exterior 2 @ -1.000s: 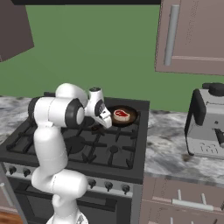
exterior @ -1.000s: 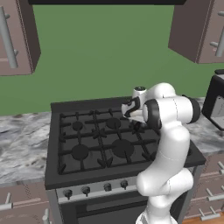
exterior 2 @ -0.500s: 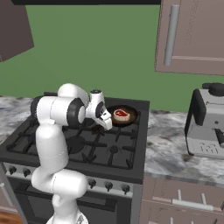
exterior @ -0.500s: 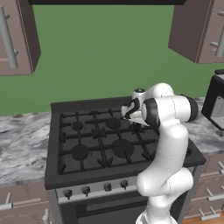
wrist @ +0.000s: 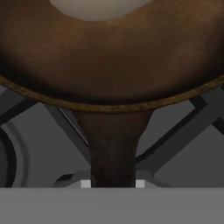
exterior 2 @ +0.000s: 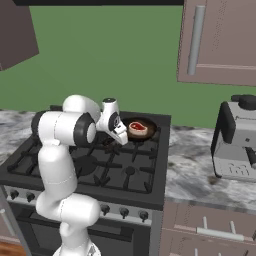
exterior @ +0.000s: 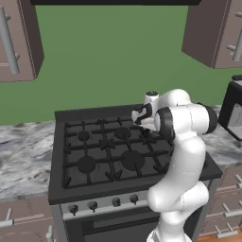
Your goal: Pick up the pan with the steak in it and place it on the dining table. Then place the steak on the plate.
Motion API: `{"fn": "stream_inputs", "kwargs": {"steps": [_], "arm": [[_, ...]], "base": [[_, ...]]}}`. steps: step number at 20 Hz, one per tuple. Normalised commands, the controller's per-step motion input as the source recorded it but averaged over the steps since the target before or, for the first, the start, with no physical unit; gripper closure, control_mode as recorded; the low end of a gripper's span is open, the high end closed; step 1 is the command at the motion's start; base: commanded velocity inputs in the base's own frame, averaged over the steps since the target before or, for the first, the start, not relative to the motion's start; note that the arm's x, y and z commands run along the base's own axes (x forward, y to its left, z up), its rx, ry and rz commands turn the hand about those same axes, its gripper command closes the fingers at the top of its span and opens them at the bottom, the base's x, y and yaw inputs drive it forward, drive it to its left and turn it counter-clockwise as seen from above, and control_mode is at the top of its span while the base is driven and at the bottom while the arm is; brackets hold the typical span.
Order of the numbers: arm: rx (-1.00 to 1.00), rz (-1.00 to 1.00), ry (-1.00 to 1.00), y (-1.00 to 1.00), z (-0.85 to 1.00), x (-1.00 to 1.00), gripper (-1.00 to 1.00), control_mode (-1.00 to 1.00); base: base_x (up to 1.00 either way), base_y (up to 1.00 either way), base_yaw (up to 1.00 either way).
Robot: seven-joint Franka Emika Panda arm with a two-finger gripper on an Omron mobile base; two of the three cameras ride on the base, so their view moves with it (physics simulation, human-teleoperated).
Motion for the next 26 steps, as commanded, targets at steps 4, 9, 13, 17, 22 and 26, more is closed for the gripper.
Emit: {"fn": "stream_inputs", "kwargs": {"steps": [4, 9, 13, 17, 22, 26], "arm": [[0.0, 0.0, -0.08, 0.0, 0.56, -0.42, 1.0, -1.0], [0.01, 0.0, -0.09, 0.0, 0.58, -0.63, 1.0, -1.0], [0.02, 0.01, -0.08, 0.0, 0.6, -0.74, 1.0, -1.0], [0.0, 0.04, -0.04, 0.07, 0.56, -0.79, 1.0, -1.0], [0.0, 0.08, -0.01, 0.16, 0.58, -0.81, 1.0, -1.0], [0.0, 0.11, 0.0, 0.14, 0.54, -0.85, 1.0, -1.0]], "base": [[0.0, 0.0, 0.0], [0.0, 0.0, 0.0], [0.0, 0.0, 0.0], [0.0, 0.0, 0.0], [0.0, 0.0, 0.0], [0.0, 0.0, 0.0]]}}
